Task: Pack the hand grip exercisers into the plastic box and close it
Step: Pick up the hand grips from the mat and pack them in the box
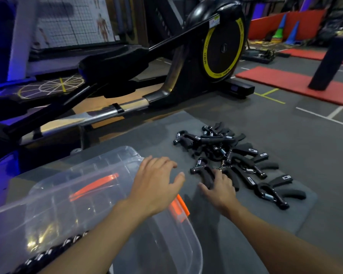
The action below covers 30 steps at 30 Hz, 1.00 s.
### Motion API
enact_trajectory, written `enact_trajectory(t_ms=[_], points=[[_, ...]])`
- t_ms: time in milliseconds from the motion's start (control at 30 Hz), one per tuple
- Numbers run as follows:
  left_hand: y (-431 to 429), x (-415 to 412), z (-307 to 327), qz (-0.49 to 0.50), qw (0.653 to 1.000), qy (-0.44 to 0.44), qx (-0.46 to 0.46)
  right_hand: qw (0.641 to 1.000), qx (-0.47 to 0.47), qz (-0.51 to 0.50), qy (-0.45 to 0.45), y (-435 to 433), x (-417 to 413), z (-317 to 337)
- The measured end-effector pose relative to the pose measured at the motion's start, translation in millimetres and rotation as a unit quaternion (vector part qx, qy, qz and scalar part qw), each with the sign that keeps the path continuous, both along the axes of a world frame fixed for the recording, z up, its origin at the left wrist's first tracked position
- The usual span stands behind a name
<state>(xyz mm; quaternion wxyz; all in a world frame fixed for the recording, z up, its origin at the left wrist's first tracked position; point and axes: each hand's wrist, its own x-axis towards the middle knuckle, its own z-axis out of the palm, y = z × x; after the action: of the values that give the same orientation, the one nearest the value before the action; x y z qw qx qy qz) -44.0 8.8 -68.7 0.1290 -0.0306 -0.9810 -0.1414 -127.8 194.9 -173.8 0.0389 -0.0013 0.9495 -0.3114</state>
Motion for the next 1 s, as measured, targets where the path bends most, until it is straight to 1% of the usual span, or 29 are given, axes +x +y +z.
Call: enact_trajectory(t_ms=[167,233,600,733,867,1000], points=[[0,-1,-5,0.0,1.0,0.007,-0.002,0.999,0.042,-0.028,0.015,0,-14,-24],[0,-2,-6,-0.001,1.0,0.009,0.003,0.998,0.045,-0.032,0.027,0,-19,-30],[1,-2,-3,-0.002,1.0,0.0,-0.006,0.995,-0.036,-0.091,0.034,-7,-29,-49],[2,-1,-2,0.0,1.0,-0.004,-0.003,0.995,-0.036,-0.081,0.037,-6,-31,-49],[1,-1,-2,-0.001,1.0,-0.006,0.001,0.992,-0.09,-0.084,0.028,-1,-27,-43],[1,-2,-2,-0.005,1.0,-0.007,0.009,0.992,-0.105,-0.07,0.029,8,-14,-25]])
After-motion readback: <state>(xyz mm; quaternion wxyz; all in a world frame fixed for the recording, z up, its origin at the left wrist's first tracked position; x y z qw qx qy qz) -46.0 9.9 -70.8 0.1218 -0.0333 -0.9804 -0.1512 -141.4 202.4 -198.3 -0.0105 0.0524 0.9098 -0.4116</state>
